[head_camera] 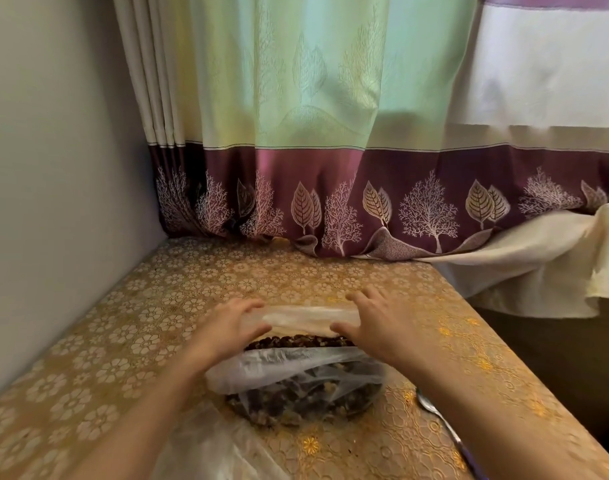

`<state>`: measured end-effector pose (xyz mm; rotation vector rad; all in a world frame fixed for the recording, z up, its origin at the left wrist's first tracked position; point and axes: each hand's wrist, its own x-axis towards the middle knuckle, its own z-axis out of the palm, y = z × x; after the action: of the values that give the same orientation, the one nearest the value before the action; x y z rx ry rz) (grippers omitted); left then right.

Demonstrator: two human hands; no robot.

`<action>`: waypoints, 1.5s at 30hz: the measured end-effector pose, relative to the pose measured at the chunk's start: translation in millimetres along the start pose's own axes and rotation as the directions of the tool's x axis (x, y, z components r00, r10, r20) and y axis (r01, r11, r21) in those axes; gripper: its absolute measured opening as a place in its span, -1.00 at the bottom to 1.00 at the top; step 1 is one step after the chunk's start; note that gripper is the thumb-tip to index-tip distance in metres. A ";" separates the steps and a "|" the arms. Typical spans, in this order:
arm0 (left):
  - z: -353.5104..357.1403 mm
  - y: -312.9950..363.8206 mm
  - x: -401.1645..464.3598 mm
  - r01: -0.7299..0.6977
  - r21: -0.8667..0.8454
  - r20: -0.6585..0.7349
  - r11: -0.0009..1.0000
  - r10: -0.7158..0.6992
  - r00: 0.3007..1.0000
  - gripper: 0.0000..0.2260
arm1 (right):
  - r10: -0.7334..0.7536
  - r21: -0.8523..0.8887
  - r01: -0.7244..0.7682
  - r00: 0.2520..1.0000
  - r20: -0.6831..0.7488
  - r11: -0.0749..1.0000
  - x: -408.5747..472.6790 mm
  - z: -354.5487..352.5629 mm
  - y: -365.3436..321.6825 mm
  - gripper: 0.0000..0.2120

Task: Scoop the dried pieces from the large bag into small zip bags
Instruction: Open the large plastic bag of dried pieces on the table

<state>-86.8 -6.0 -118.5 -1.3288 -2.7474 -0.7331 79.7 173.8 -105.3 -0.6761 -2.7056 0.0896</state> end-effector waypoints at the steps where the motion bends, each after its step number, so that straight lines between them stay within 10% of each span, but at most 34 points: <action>1: 2.1 1.0 -1.2 -0.003 0.019 -0.010 1.000 0.003 1.000 -0.61 | 0.019 -0.046 -0.017 0.999 0.035 0.999 -1.6 5.1 -0.3 -0.50; 5: 7.0 1.6 -2.1 0.038 -0.095 0.015 0.995 -0.037 0.999 -0.76 | 0.152 0.045 -0.156 0.985 0.086 0.987 -0.9 13.7 11.5 -0.84; 9: 6.9 -2.5 4.0 0.126 -0.308 0.069 0.943 -0.110 0.992 -0.88 | 0.239 0.164 -0.249 0.968 0.074 0.955 6.1 20.0 23.7 -0.78; 13: 5.8 -3.8 13.7 0.391 -0.752 0.291 0.530 -0.264 0.919 -0.85 | 0.408 0.640 -0.496 0.864 0.295 0.587 24.5 13.5 33.4 -0.67; 16: 10.2 -9.0 22.1 0.505 -0.803 0.387 0.316 -0.366 0.846 -0.87 | 0.347 0.681 -0.657 0.752 0.561 0.323 29.8 8.5 38.0 -0.81; 20: 16.8 -26.4 31.0 0.621 -0.727 0.491 0.292 -0.412 0.768 -0.86 | 0.250 0.633 -0.724 0.690 0.680 0.274 32.6 21.3 49.5 -0.93; 23: 19.9 -34.1 36.8 0.667 -0.588 0.524 0.457 -0.413 0.745 -0.85 | 0.049 0.659 -0.718 0.684 0.728 0.223 35.8 31.0 60.2 -0.70; 28: 17.1 -34.0 36.6 0.613 -0.571 0.456 0.546 -0.410 0.790 -0.84 | -0.114 0.719 -0.618 0.728 0.676 0.319 38.1 29.8 65.5 -0.64; 31: 12.5 -32.1 25.9 0.561 -0.519 0.345 0.645 -0.443 0.828 -0.86 | 0.058 0.621 -0.533 0.784 0.618 0.575 36.3 27.5 62.3 -0.67; 34: 0.8 -24.3 13.2 0.428 -0.375 0.110 0.822 -0.419 0.901 -0.85 | 0.192 0.504 -0.383 0.901 0.389 0.774 35.8 28.9 57.3 -0.65; 39: -21.7 1.8 -16.1 -0.048 -0.119 -0.110 0.992 0.035 0.993 -0.82 | 0.046 0.508 0.033 0.989 -0.142 0.861 14.2 -0.2 52.3 -0.82; 45: -13.1 20.4 -49.4 -0.213 0.057 0.140 0.975 0.203 0.969 -0.72 | -0.237 0.280 0.142 0.909 0.343 0.949 -26.5 -18.4 49.4 -0.75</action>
<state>-42.6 -37.1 -108.4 -1.6750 -2.6436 -0.5464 129.9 204.7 -103.6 -0.3410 -3.0305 0.5535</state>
